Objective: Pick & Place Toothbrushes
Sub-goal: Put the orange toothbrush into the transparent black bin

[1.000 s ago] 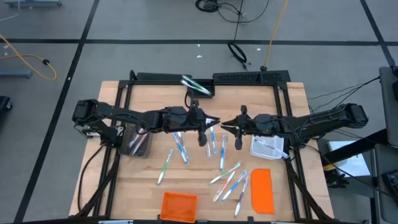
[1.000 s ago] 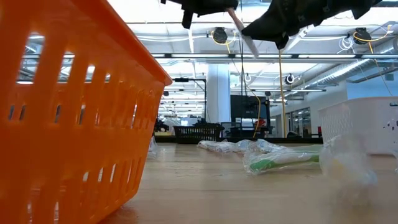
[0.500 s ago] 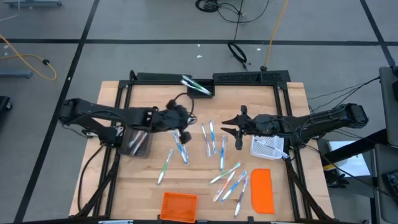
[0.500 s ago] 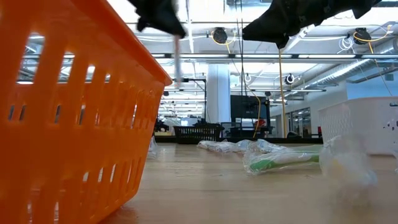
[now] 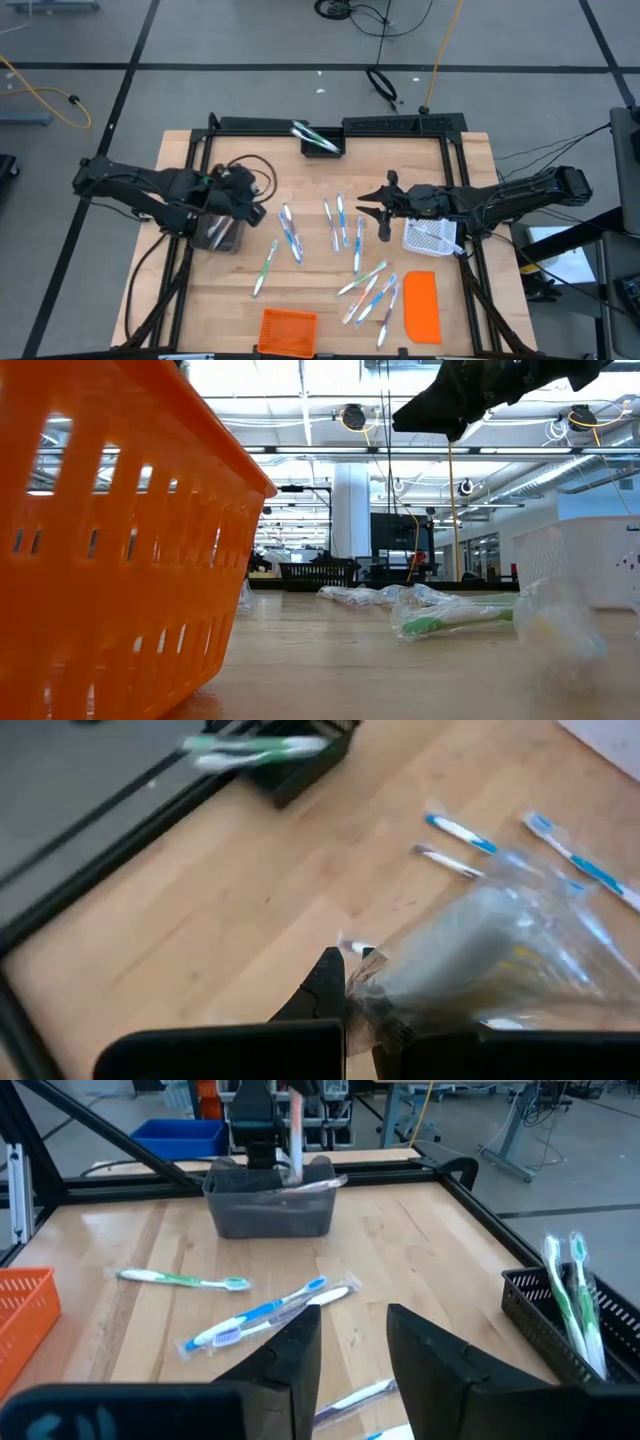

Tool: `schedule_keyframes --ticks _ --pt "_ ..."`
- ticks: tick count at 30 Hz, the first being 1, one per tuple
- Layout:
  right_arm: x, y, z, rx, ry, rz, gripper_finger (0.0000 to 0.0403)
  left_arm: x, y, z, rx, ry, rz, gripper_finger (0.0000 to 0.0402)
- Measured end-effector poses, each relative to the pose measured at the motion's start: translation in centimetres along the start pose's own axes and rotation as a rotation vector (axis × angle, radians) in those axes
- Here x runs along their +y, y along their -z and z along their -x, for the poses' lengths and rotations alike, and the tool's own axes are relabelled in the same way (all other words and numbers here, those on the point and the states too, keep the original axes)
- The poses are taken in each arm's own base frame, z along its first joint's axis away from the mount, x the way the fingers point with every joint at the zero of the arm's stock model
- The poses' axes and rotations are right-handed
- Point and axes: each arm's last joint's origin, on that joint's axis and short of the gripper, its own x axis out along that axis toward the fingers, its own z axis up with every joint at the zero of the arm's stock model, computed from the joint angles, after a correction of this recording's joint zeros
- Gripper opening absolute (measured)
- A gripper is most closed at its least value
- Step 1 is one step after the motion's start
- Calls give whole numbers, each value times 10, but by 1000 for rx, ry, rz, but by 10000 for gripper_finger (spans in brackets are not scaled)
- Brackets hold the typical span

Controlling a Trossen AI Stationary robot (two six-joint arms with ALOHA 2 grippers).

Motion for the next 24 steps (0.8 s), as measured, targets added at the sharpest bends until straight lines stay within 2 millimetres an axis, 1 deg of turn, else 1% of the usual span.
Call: schedule_keyframes --ticks 5,8,14,24 --pt "0 0 0 4 0 1 112 22 19 10 157 -148 117 5" --pt "0 0 0 4 0 1 112 30 27 13 248 -233 182 5" --pt "0 0 0 4 0 1 112 27 31 14 324 -206 255 5" --pt "0 0 0 4 0 1 112 23 58 -14 488 -238 297 6"
